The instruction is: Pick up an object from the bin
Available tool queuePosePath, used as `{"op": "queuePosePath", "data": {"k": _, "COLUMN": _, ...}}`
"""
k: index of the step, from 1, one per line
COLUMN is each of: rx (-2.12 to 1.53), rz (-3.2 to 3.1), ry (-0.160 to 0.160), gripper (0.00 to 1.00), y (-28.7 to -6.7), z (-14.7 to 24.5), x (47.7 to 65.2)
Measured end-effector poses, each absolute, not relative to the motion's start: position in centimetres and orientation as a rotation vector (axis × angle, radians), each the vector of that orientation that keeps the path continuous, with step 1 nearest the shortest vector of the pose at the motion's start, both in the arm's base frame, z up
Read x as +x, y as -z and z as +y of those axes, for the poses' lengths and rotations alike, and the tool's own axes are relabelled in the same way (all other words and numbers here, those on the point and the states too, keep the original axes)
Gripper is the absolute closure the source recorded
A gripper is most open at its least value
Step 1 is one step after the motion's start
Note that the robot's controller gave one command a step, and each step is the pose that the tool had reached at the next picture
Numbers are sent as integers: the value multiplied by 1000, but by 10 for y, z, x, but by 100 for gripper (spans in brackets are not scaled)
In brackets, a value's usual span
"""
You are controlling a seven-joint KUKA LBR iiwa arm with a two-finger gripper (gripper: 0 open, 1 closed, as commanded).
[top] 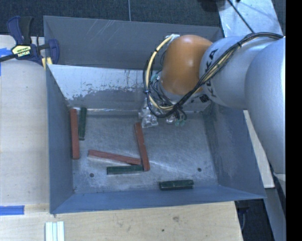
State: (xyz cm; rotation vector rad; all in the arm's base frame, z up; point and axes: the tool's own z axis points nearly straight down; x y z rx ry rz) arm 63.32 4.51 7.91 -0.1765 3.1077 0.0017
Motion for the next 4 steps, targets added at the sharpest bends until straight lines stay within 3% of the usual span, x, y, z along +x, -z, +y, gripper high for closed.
{"op": "queuePosePath", "data": {"k": 1, "rx": -180, "rz": 3132, "ry": 0, "gripper": 0, "y": -76, "z": 45, "x": 628}}
{"op": "queuePosePath", "data": {"k": 2, "rx": -180, "rz": 3131, "ry": 0, "gripper": 0, "y": -76, "z": 45, "x": 628}}
{"op": "queuePosePath", "data": {"k": 3, "rx": -427, "rz": 3094, "ry": 3, "gripper": 0, "y": -77, "z": 48, "x": 623}}
{"op": "queuePosePath", "data": {"k": 4, "rx": -1135, "rz": 2898, "ry": 5, "gripper": 100, "y": -80, "z": 63, "x": 611}}
